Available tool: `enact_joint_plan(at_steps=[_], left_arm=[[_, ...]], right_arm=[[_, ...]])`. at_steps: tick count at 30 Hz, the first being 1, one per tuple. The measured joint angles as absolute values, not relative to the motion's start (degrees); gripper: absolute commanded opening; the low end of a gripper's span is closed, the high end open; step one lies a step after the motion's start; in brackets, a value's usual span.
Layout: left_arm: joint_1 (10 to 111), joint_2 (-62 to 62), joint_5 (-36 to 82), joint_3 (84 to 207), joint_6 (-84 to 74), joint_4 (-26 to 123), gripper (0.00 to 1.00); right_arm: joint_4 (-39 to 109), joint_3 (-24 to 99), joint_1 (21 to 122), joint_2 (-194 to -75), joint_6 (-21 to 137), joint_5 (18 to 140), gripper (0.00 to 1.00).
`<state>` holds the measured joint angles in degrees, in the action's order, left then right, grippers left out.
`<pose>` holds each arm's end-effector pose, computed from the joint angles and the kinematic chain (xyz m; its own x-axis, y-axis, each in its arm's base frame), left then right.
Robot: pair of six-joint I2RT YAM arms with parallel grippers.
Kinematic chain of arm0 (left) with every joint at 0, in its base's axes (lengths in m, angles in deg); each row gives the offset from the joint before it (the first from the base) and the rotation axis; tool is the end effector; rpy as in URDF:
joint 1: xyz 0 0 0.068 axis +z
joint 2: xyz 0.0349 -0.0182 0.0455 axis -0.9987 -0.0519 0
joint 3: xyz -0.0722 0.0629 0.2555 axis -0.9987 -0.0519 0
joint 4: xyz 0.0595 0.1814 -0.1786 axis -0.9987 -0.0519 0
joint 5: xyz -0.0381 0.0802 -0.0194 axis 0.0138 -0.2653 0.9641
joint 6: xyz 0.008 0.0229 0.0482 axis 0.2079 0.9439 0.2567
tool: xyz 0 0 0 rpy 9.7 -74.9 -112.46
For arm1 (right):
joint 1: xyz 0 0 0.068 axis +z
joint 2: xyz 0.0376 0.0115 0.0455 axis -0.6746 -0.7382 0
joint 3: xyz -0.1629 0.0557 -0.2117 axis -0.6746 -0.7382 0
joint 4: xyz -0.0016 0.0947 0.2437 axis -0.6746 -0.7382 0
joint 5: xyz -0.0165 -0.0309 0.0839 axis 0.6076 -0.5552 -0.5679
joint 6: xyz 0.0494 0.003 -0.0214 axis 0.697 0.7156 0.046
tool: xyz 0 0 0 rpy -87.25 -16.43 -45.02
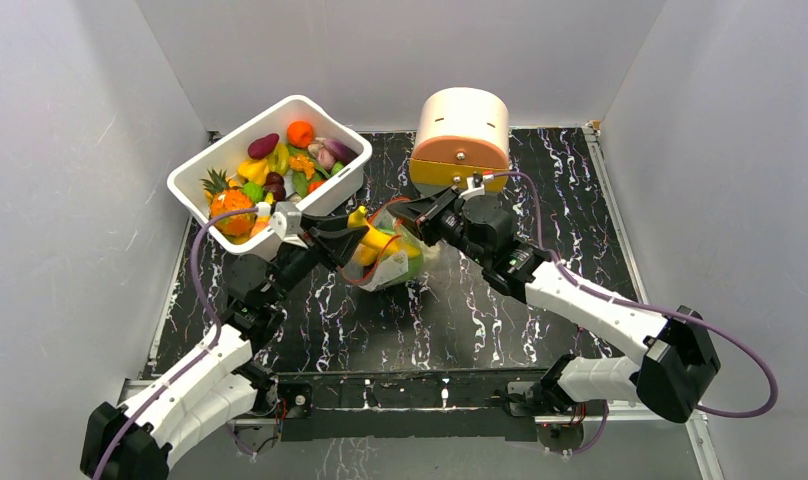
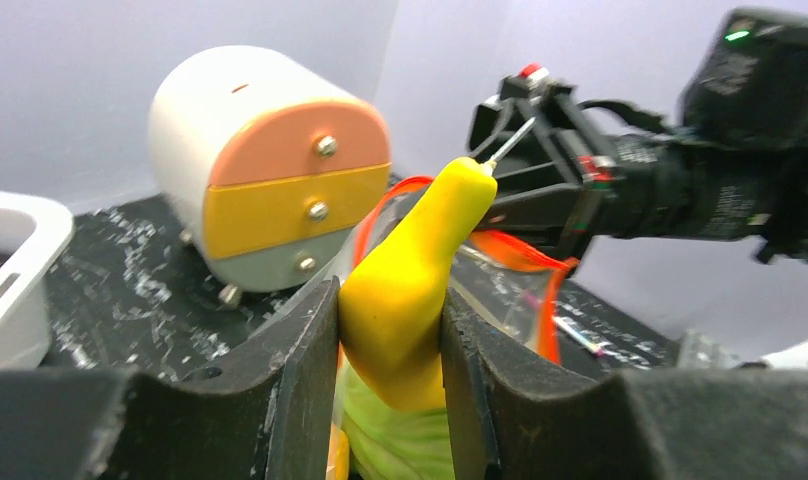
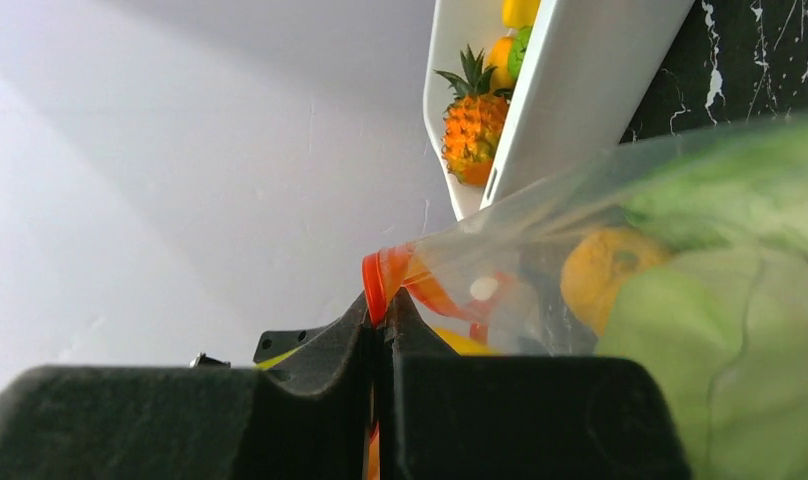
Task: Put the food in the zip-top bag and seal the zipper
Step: Place the fake fruit in the zipper food storage bag.
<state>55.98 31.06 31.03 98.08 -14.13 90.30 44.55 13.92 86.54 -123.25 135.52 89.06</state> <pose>0.1499 -0.1018 0.3167 0.0733 -0.4418 -0.8941 0.7906 0.5723 -0.2180 0.2085 0.2002 0.3244 -0.6758 0.7300 -0.1022 0.0518 0.1854 0.9813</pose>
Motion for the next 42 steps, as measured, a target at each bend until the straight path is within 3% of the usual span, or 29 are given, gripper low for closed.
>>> enact_joint_plan(at_steps=[6, 12, 17, 24, 28, 32, 38, 42], left_arm=[[56.1, 26.4, 28.1, 98.1, -11.7, 88.6, 0.14], [56.0, 26.0, 29.1, 98.1, -14.7, 88.3, 0.10], [56.0, 24.0, 28.4, 96.3, -22.8, 89.0, 0.08], [55.9, 18.5, 25.7, 109.6, -29.6, 66.2, 0.09], [55.9, 20.3, 25.1, 107.8, -32.3, 64.8, 0.18], [56.0, 20.8, 24.9, 104.5, -36.0, 65.5, 0.39], [55.9, 19.3, 27.7, 106.6, -35.8, 60.2, 0.60], [55.8, 20.5, 29.9, 107.1, -34.7, 55.1, 0.65]], right_arm=[[45.3, 14.0, 86.5, -125.4, 135.5, 88.1, 0.00], [44.0, 14.0, 86.4, -125.4, 132.7, 88.8, 0.06], [40.0, 14.4, 86.5, -125.4, 127.5, 88.8, 0.00], [32.9, 17.8, 86.5, -125.6, 119.2, 89.3, 0.00], [33.0, 17.8, 86.5, -125.6, 118.1, 89.4, 0.00], [32.7, 17.6, 86.5, -125.7, 117.4, 88.8, 0.00], [33.2, 17.6, 86.5, -125.6, 117.3, 89.3, 0.00], [33.3, 17.6, 86.4, -125.6, 117.2, 89.9, 0.00]])
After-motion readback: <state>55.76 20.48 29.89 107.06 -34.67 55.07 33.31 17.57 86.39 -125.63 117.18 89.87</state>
